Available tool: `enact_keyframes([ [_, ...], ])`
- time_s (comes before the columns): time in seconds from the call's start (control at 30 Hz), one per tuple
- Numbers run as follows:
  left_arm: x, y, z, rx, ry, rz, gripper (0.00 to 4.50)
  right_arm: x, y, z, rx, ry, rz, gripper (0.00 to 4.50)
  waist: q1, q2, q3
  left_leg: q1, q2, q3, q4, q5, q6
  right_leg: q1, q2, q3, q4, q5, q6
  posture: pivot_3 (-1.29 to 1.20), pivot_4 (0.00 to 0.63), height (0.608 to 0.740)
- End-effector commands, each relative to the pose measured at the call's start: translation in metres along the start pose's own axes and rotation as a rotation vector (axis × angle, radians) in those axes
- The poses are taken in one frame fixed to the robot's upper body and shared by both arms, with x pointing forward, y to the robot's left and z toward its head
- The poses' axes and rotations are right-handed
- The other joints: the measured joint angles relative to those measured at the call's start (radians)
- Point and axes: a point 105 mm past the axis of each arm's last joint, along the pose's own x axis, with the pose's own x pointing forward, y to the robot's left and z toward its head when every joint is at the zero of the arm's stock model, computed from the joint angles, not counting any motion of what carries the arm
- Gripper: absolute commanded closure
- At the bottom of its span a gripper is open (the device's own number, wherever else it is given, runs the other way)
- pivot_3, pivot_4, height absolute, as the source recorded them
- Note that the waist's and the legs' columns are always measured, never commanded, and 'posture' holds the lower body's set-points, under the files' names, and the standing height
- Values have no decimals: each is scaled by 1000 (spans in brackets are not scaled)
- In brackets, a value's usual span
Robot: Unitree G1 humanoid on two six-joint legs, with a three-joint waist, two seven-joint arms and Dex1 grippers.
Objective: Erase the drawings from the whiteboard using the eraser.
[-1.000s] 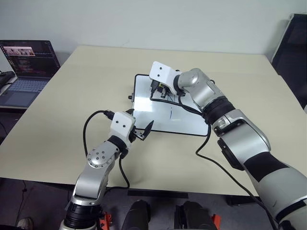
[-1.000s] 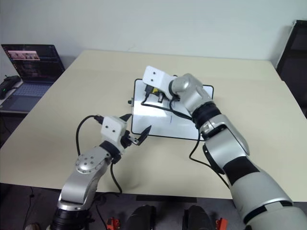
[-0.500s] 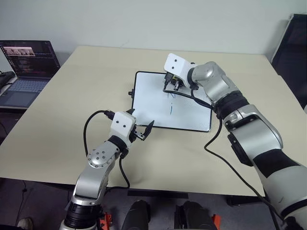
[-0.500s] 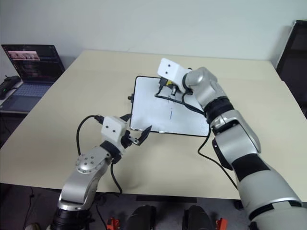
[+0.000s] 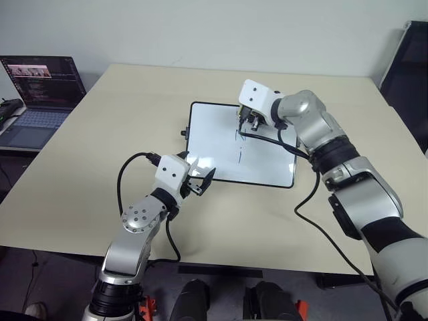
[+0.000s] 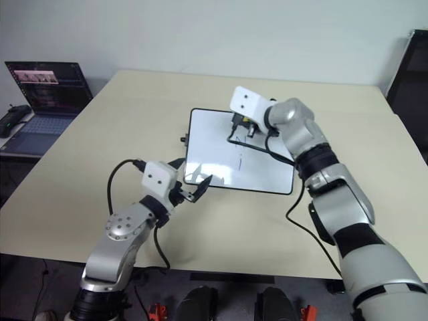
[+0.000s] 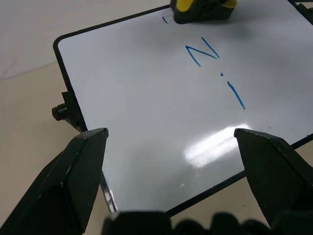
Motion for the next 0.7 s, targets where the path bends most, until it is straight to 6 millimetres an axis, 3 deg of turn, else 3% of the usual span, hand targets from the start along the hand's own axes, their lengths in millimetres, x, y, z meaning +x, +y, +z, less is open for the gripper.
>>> enact_keyframes([
  [0.03, -2, 4, 10, 24, -40, 16, 0, -11, 3, -60, 82, 186, -1, 3416, 3, 0, 0, 3, 0, 0, 0, 0, 0, 3, 0, 0, -1, 0, 0, 0, 150, 740],
  [0.2, -2, 4, 10, 23, -38, 16, 0, -20, 2, -61, 105, 187, -6, 3416, 5, 0, 0, 16, 1, 1, -2, 0, 0, 16, -1, 1, -5, -1, -1, 0, 150, 740],
  [0.53, -4, 7, 11, 32, -35, 13, 0, -52, 13, 5, 238, 24, 34, 3416, 5, 1, 1, 10, 1, 1, -5, 0, 0, 9, -1, 2, -4, -1, -1, 0, 150, 740],
  [0.7, -4, 8, 11, 34, -34, 12, 0, -70, 20, 31, 315, -35, 35, 3416, 4, 1, 1, -12, 1, 1, -6, 0, 0, -14, 0, 2, -2, -1, -1, 0, 150, 740],
])
